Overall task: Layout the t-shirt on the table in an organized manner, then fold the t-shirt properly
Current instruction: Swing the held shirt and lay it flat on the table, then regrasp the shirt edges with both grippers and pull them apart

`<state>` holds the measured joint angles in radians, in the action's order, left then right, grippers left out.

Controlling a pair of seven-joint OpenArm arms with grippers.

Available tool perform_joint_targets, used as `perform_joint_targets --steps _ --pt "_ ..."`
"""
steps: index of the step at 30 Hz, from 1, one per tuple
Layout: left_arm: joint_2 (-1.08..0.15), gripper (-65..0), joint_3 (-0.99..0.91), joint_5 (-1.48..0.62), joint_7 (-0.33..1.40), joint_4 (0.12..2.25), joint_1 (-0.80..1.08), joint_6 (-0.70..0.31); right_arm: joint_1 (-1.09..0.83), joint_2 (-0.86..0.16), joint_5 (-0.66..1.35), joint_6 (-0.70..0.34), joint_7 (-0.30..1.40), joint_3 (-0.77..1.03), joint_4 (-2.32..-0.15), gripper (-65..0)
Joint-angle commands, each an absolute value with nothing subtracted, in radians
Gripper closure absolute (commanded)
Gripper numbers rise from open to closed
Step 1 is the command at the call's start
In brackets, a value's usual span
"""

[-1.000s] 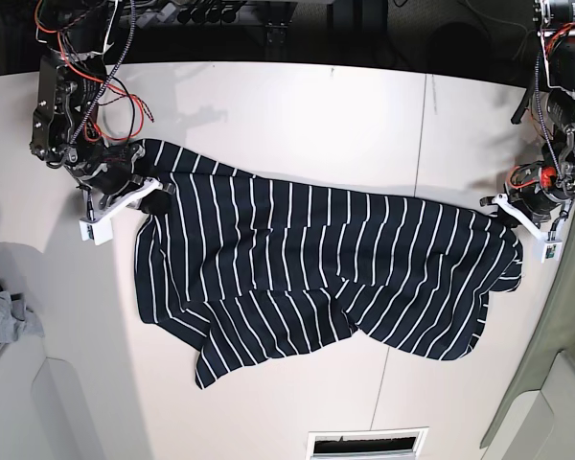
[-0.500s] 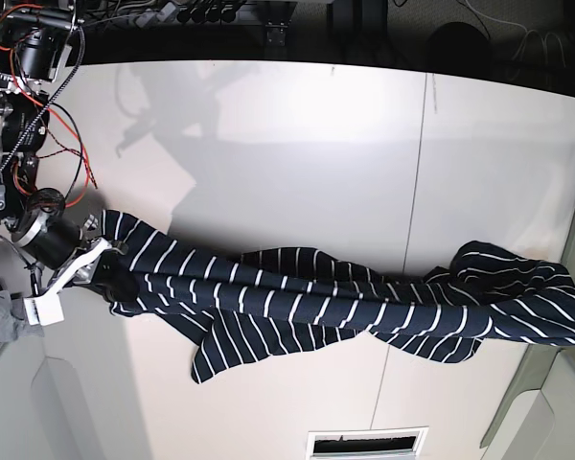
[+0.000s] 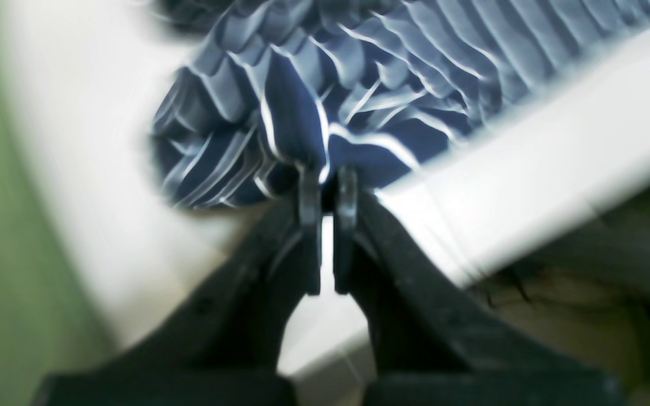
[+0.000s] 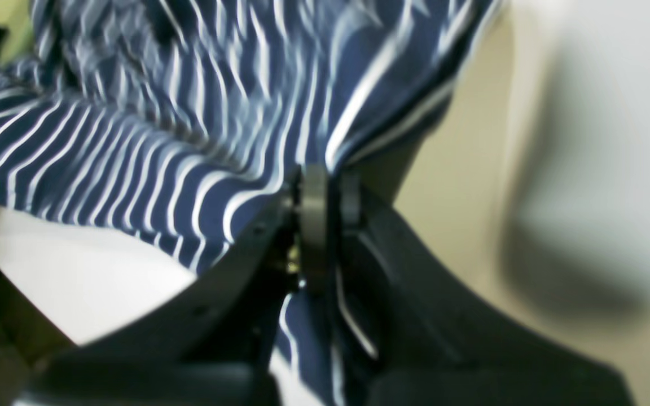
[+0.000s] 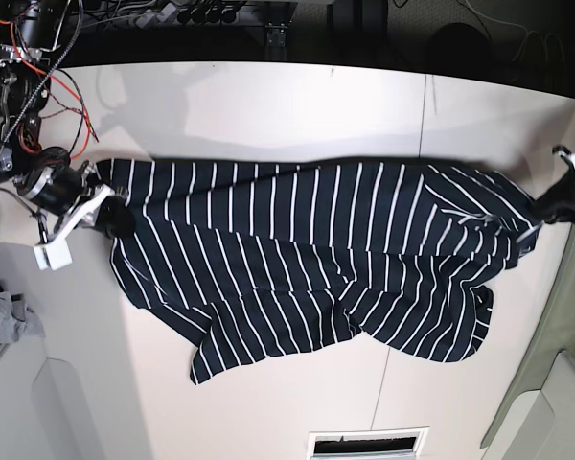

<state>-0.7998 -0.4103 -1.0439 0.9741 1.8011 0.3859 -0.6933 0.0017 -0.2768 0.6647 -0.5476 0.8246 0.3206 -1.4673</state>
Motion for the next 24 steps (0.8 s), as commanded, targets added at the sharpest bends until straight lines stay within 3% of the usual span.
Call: perform_joint_targets --steps 1,9,10,13,15,21,24 --pt "-0.814 0.0 -0.423 -1.052 0.962 1.825 0.404 -0.698 -0.007 -0.295 0.685 -0.554 0.807 0.341 -1.484 0.0" --pt "-0.699 0.0 -0.423 -1.035 0.968 1.849 0.488 -0.698 -0.078 -0.297 0.672 -0.554 0.757 0.446 -1.483 0.0" --pt "-0.685 -6.1 -0.423 -1.032 0.973 1.848 0.488 -0.698 -0.074 -0.297 0.661 -0.554 0.749 0.445 -1.483 -2.8" --pt "-0.677 -27.4 -0.423 -1.038 0.978 1.848 0.488 -0.698 -0.072 -0.297 0.637 -0.554 0.687 0.445 -1.483 -36.0" --pt "-0.68 -31.8 -0.432 -1.036 0.976 1.849 0.482 -0.698 -0.069 -0.297 0.593 -0.554 0.619 0.445 -1.483 -44.9" --pt "-0.682 -31.8 -0.502 -0.989 0.86 1.848 0.432 -0.698 0.02 -0.296 0.492 -0.472 0.542 0.446 -1.482 -44.7" --pt "-0.68 -31.8 -0.491 -0.894 0.726 1.826 0.394 -0.607 0.087 -0.295 0.471 -0.467 0.542 0.442 -1.47 -44.7"
